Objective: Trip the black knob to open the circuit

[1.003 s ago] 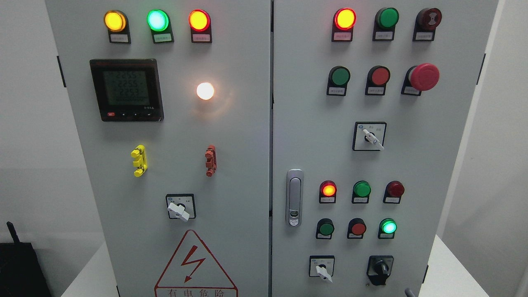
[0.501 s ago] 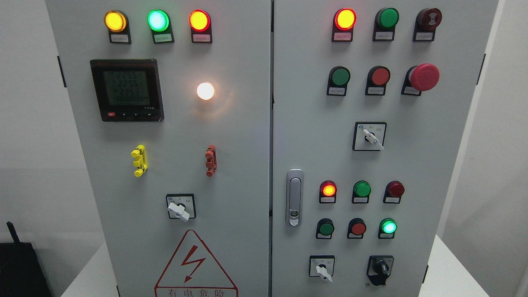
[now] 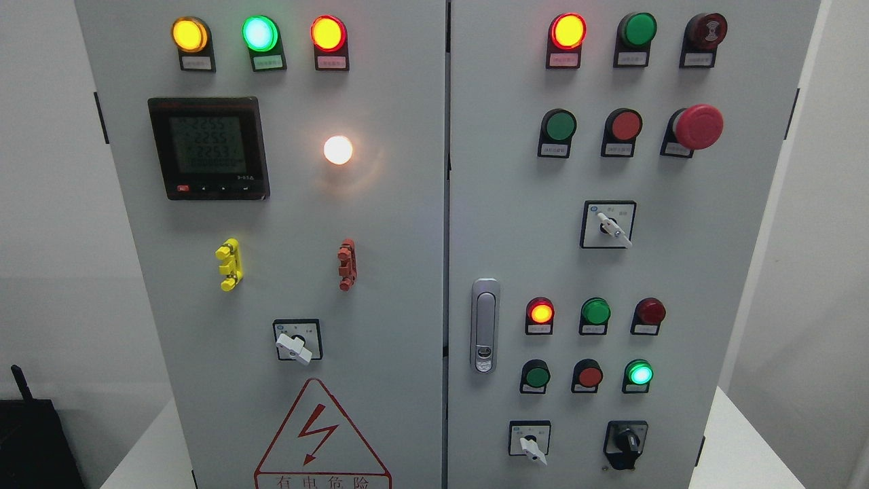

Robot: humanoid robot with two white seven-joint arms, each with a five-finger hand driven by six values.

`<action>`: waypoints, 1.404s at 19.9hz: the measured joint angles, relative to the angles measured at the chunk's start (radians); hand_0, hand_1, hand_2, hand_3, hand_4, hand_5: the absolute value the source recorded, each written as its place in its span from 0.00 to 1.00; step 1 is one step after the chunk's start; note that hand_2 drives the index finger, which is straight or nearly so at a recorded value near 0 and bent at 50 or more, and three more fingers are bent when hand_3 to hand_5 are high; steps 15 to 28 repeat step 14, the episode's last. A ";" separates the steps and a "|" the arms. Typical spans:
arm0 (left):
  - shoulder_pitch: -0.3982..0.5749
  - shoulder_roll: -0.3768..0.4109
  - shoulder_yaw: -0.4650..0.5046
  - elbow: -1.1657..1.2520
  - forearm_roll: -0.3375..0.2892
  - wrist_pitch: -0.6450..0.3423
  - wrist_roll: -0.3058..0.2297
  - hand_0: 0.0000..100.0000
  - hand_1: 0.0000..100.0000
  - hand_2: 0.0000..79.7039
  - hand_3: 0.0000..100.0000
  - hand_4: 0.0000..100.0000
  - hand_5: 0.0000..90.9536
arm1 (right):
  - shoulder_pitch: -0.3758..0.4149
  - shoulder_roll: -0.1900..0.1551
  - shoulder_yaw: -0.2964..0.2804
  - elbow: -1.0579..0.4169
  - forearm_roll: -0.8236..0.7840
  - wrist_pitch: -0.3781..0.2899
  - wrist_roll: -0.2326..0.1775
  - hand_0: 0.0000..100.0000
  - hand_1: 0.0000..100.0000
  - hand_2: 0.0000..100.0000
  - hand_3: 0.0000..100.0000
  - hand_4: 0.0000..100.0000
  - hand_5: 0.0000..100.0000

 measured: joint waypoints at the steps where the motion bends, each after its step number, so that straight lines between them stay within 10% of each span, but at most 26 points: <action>1: 0.000 0.000 0.000 0.000 0.000 0.000 0.000 0.12 0.39 0.00 0.00 0.00 0.00 | 0.001 0.000 0.000 0.000 0.000 0.000 0.000 0.00 0.00 0.00 0.11 0.02 0.00; 28: 0.000 0.000 0.000 0.000 0.000 0.000 0.000 0.12 0.39 0.00 0.00 0.00 0.00 | 0.009 0.000 0.001 0.000 -0.001 -0.003 0.006 0.00 0.00 0.00 0.11 0.01 0.00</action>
